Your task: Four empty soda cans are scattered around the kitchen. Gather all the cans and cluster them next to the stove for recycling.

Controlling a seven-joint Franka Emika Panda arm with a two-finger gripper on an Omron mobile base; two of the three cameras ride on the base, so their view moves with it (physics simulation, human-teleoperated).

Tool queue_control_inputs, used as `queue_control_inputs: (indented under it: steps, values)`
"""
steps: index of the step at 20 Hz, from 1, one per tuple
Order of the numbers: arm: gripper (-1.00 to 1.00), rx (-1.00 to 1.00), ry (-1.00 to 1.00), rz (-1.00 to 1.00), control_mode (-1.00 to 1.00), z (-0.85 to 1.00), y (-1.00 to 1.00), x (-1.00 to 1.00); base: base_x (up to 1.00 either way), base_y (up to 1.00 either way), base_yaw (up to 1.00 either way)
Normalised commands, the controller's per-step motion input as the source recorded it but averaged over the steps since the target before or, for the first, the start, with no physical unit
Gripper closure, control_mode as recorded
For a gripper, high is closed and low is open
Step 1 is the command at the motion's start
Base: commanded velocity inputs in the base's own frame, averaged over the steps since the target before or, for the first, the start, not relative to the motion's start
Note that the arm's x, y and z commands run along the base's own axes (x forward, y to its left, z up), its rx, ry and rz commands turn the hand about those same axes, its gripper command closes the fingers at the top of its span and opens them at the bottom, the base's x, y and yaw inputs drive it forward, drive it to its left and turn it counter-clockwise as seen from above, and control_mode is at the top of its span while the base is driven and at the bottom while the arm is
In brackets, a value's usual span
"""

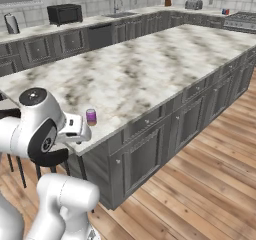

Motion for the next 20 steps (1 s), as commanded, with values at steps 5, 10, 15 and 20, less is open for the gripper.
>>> queue_control_inputs:
  steps: [5, 10, 15, 20]
  values:
    - [-1.0, 0.0, 0.0, 0.0, -1.0, -0.1, 0.18, 0.36, 0.0, 0.0, 0.0]
    - [-1.0, 0.0, 0.0, 0.0, -1.0, -0.08, 0.11, 0.36, 0.0, 0.0, 0.0]
    - [-1.0, 0.0, 0.0, 0.0, -1.0, -0.03, 0.09, 0.37, 0.0, 0.0, 0.0]
    - [-1.0, 0.0, 0.0, 0.03, -1.0, -0.11, 0.15, 0.42, 0.0, 0.0, 0.0]
